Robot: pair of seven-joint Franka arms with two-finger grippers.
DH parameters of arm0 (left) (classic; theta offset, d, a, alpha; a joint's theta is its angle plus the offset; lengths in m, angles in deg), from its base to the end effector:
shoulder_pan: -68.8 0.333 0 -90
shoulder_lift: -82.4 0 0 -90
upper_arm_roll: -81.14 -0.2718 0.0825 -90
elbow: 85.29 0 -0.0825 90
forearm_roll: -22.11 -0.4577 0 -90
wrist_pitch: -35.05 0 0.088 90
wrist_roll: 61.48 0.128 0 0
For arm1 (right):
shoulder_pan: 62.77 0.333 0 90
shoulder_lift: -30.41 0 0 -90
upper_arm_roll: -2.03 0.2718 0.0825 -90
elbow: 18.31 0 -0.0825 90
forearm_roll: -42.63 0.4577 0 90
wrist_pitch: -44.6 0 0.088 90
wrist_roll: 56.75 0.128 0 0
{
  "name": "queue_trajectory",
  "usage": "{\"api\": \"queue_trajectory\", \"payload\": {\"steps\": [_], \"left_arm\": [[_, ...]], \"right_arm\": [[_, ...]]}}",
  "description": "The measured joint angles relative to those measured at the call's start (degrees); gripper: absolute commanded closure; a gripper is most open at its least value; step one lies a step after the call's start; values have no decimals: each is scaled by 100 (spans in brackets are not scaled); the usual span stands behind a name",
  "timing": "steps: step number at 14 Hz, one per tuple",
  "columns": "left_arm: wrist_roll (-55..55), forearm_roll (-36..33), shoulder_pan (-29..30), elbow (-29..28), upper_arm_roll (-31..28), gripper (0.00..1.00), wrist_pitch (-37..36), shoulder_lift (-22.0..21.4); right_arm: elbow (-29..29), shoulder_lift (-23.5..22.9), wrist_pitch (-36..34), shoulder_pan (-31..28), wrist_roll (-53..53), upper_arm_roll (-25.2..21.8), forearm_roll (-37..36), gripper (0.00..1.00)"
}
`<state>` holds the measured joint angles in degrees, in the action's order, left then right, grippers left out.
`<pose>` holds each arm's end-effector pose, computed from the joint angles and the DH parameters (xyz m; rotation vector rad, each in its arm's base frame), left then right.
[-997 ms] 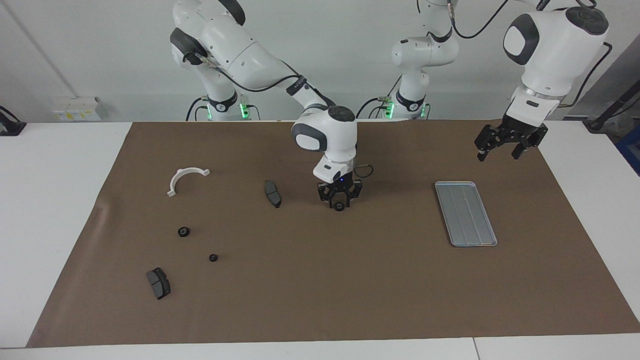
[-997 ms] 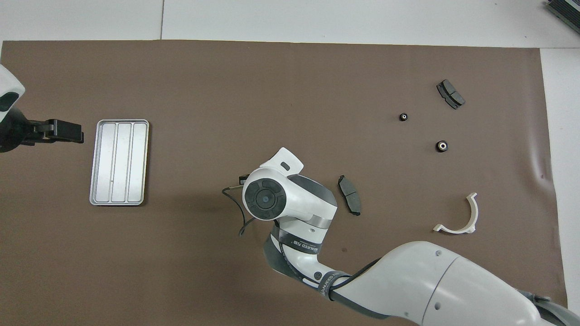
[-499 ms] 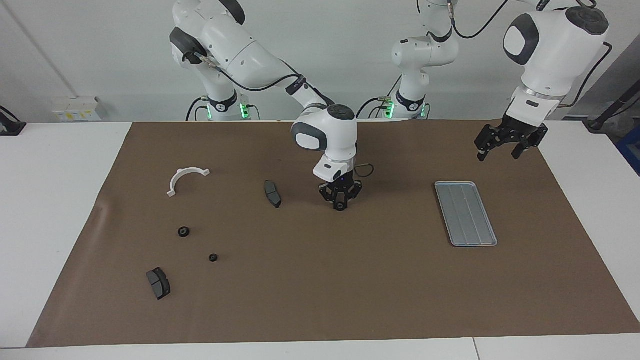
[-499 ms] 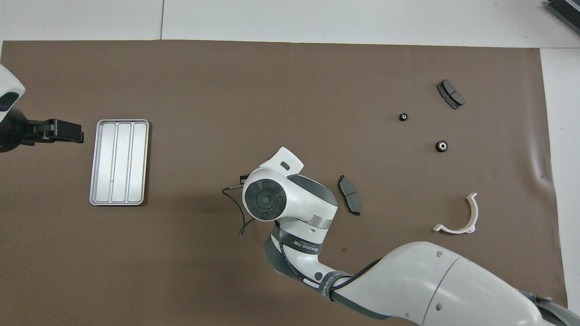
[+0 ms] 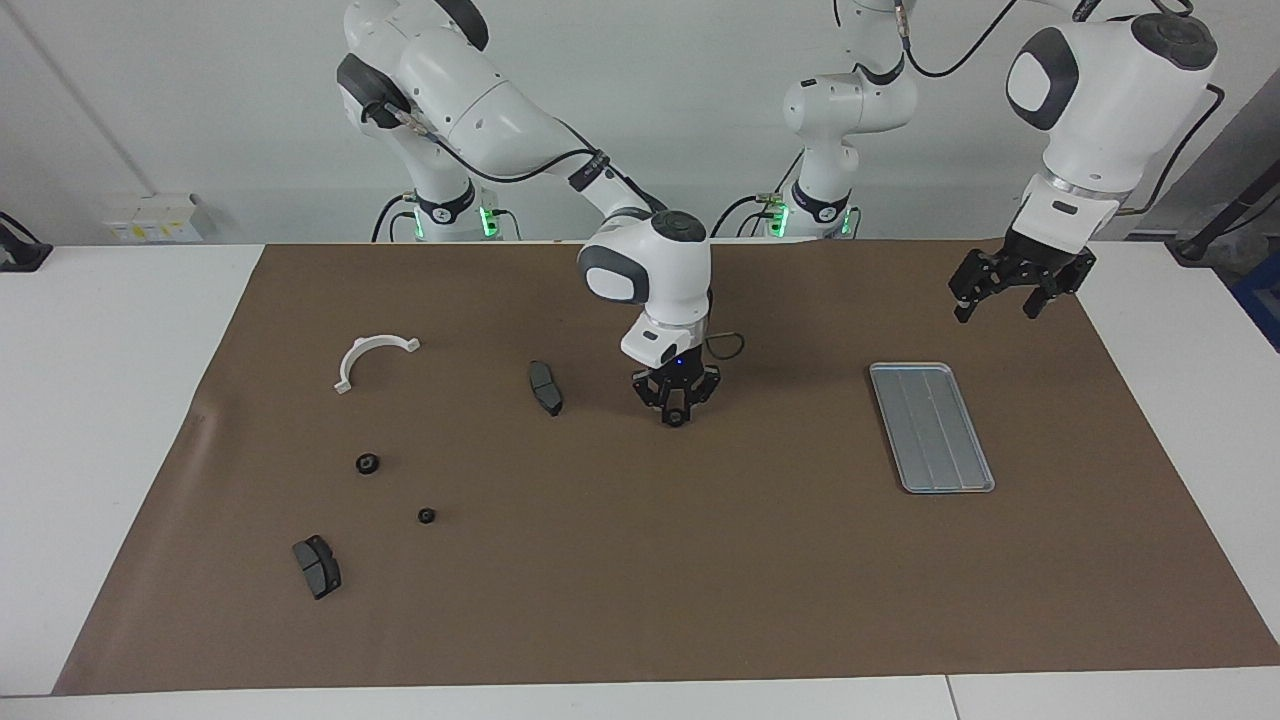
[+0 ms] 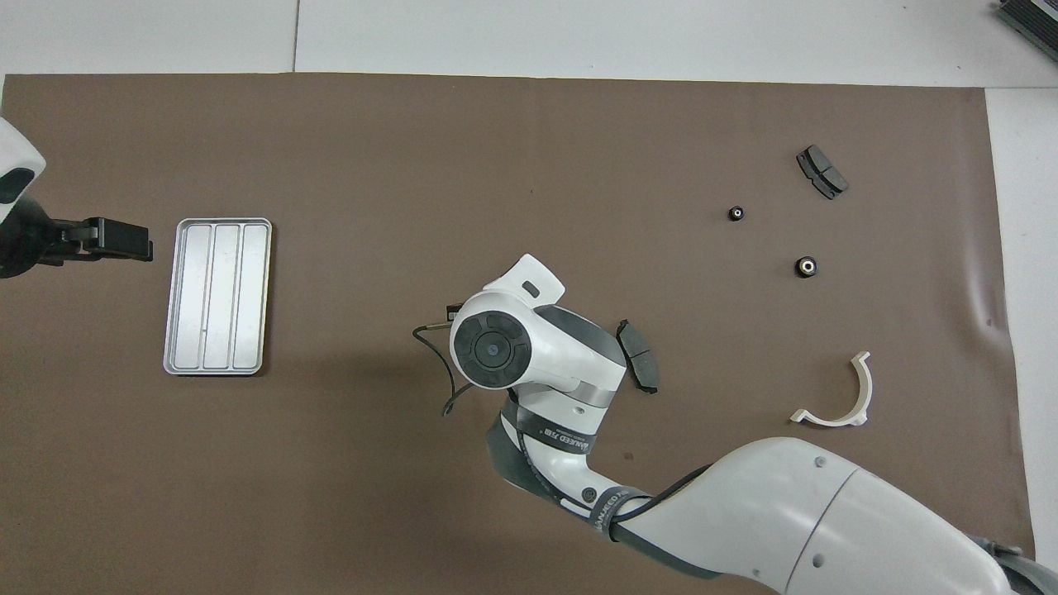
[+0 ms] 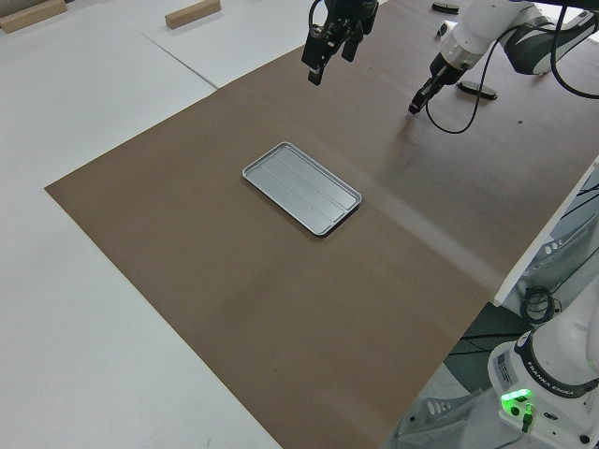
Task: Place bearing gear from tray to pile
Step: 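Carry the third gear with the right gripper beside the other gears, release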
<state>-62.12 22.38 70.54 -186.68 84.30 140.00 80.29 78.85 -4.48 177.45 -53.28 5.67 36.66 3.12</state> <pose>0.6375 -0.0166 0.4965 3.1333 -0.0199 0.1550 0.5519 0.4741 0.2058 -3.1137 -0.0161 -0.4101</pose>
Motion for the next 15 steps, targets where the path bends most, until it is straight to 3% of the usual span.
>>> {"api": "queue_trajectory", "payload": {"steps": [3, 8, 12, 15], "left_arm": [[0, 0, 0, 0, 0, 0, 0, 0], [0, 0, 0, 0, 0, 0, 0, 0], [0, 0, 0, 0, 0, 0, 0, 0], [0, 0, 0, 0, 0, 0, 0, 0]], "right_arm": [[-35, 490, -403, -183, -576, -130, 574, 100], [25, 1631, -1155, -258, -3072, -1519, 2410, 100], [251, 1897, -1315, -298, -4659, -2572, 2896, 100], [911, 2012, -805, -300, -5766, -3209, 3504, 100]]}}
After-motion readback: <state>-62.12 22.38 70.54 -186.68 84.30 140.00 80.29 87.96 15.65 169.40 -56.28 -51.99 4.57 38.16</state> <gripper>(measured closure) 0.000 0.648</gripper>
